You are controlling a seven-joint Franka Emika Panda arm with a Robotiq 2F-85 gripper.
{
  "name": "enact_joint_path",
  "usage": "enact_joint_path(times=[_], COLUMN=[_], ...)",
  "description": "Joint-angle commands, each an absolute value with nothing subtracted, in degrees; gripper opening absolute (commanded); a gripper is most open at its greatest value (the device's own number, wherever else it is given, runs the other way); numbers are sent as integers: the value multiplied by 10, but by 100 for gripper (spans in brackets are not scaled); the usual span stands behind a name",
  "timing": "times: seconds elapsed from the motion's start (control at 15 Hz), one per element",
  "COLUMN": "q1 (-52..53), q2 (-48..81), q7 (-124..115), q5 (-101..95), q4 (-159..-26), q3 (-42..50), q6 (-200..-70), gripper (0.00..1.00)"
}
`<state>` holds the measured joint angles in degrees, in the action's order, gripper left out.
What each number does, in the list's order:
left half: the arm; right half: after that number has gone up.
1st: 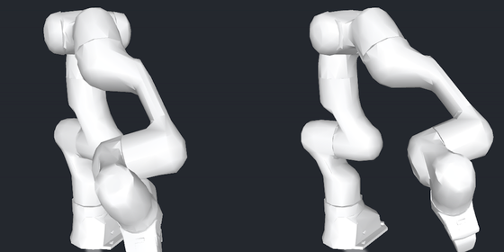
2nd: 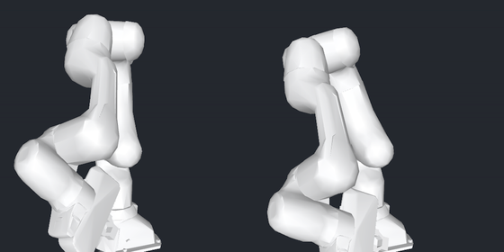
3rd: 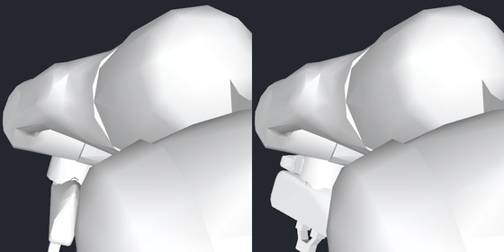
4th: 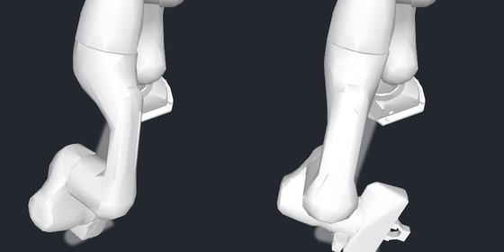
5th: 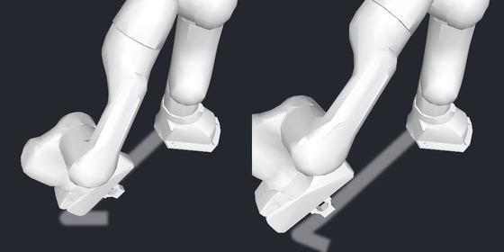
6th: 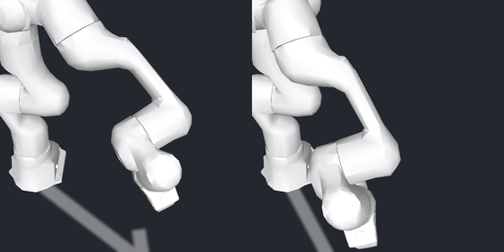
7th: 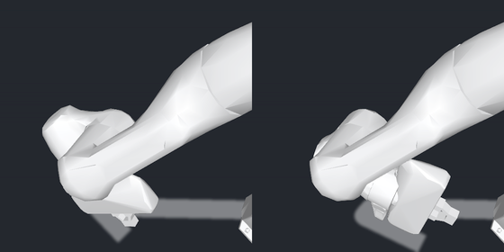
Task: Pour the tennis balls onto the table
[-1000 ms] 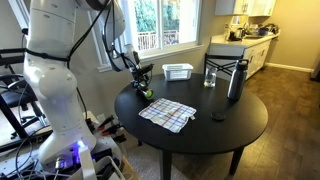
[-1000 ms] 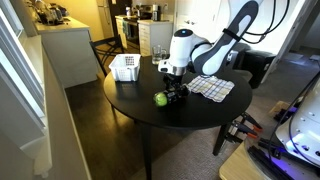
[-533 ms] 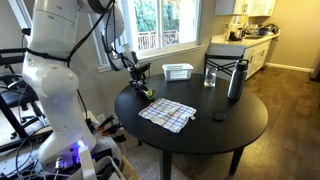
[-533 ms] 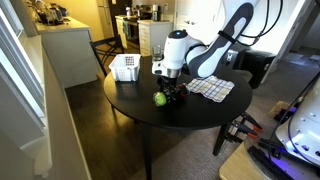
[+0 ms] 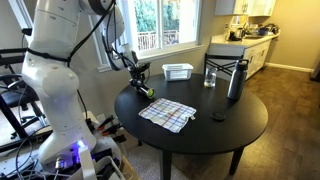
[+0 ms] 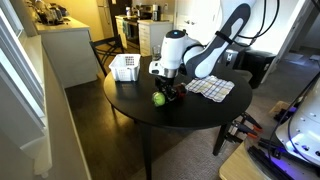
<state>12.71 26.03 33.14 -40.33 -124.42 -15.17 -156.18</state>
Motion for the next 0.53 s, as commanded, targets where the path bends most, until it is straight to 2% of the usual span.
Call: enact_joint_path(times=[0.0, 0.47], q1=[133, 153], q2=[246, 207], q7=[312, 227], q5=[-409, -449], q4=[-1253, -1271], q3=[-140, -102], q6=[-1599, -1712], gripper=[38, 36])
